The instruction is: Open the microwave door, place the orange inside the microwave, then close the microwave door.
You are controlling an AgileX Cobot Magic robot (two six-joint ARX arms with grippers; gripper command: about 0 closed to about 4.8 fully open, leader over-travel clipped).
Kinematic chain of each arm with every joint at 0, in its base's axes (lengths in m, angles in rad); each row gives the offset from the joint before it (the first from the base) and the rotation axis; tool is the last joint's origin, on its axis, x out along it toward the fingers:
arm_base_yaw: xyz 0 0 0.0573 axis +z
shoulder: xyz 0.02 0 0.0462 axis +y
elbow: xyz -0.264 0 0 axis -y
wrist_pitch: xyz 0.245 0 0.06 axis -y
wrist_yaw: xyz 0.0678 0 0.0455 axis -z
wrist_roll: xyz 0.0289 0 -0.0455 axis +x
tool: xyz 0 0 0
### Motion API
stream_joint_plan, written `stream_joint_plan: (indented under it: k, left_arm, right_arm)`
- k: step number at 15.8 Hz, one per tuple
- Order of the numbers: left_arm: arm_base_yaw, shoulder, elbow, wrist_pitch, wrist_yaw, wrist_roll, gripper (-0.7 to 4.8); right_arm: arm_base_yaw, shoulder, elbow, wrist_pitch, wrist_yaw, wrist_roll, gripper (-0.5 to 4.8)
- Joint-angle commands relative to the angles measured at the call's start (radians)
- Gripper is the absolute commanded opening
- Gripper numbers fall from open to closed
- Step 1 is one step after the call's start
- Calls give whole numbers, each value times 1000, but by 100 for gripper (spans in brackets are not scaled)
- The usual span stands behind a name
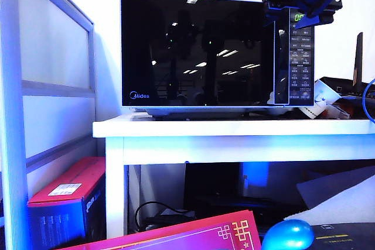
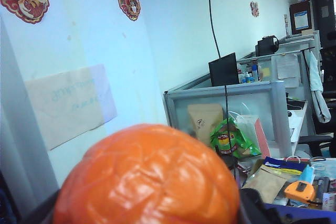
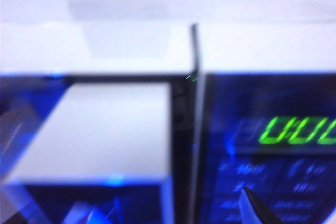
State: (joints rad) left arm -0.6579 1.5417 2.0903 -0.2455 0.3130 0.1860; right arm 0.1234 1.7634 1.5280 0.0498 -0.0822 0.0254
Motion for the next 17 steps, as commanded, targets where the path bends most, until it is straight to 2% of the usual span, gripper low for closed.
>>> stream_joint_plan:
  k: [1, 2, 9, 10, 11, 12, 14, 17]
  left_arm:
    - [0, -3, 2, -8, 6, -3, 368]
    - [0, -3, 2, -8, 5, -3, 368]
    - [0, -3, 2, -8, 5, -3, 367]
    - [0, -3, 2, -8, 5, -3, 367]
    - [0, -3, 2, -8, 5, -3, 367]
    - [0, -3, 2, -8, 5, -3, 367]
    - [0, -3, 2, -8, 5, -2, 367]
    - [0, -3, 2, -11, 5, -3, 367]
  right_arm:
    - [2, 6, 5, 34, 17, 2, 351]
    - [2, 6, 5, 31, 17, 2, 302]
    - [2, 6, 5, 0, 17, 0, 305]
    - [2, 6, 5, 1, 16, 0, 300]
    - [2, 6, 5, 0, 9, 1, 263]
    - [2, 3, 5, -19, -2, 0, 264]
    - [2, -5, 5, -50, -17, 0, 311]
    - [2, -19, 5, -52, -16, 0, 310]
